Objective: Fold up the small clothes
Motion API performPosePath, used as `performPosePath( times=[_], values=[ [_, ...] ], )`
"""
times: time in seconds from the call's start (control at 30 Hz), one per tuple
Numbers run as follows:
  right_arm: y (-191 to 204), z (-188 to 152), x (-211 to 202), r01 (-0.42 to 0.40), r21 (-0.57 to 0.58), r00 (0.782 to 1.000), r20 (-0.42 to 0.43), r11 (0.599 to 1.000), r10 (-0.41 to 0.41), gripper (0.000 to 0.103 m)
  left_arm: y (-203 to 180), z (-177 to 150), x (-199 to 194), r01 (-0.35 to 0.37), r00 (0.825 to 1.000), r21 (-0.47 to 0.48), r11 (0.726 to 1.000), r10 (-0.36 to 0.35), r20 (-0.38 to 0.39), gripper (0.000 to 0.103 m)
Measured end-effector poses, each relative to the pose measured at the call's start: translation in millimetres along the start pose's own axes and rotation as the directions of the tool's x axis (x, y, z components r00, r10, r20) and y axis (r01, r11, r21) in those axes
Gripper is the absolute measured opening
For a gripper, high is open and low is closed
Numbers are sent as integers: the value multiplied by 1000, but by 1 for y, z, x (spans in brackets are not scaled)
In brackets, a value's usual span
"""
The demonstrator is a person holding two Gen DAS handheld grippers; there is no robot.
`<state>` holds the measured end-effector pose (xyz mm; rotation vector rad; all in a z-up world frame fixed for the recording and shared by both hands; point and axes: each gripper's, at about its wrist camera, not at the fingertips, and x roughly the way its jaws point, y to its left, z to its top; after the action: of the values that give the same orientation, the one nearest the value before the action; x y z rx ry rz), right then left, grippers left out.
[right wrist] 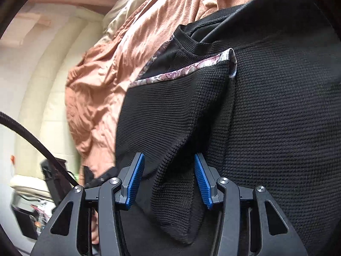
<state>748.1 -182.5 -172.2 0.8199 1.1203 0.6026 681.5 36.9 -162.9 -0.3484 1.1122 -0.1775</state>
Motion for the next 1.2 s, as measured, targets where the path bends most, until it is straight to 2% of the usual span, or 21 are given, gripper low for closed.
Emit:
performPosePath(
  times=[0.03, 0.07, 0.27, 0.5, 0.63, 0.87, 1.0, 1.2],
  values=[
    [0, -1, -3, -16, 3, 1000, -5, 1000, 16, 17, -1, 0, -2, -3, 1000, 1, 1000, 3, 1, 16],
    [1, -3, -9, -22, -6, 1000, -1, 1000, 22, 16, -2, 0, -3, -7, 1000, 5, 1000, 7, 4, 16],
    [8, -12, -43, -52, -54, 997, 62, 997, 56, 15, -17, 1, -17, -18, 999, 41, 999, 17, 29, 16],
    [-7, -9, -54, 29, -53, 994, 107, 998, -24, 16, -60, 2, -18, 25, 999, 99, 995, -29, 36, 16],
    [-14, -2, -53, 50, -15, 992, 117, 999, -48, 16, -99, 0, -6, 78, 997, 160, 984, -79, 1, 16],
    [-19, -3, -63, 53, -21, 992, 115, 998, -51, 16, -153, 0, 28, 103, 994, 217, 971, -94, -52, 17],
    [-22, -3, -65, 52, -30, 993, 103, 998, -49, 16, -173, 0, 45, 101, 994, 233, 967, -87, -69, 17],
    [-32, -6, -80, 46, -40, 994, 99, 998, -41, 16, -189, 1, 65, 51, 996, 272, 961, -30, -79, 17]
  ],
)
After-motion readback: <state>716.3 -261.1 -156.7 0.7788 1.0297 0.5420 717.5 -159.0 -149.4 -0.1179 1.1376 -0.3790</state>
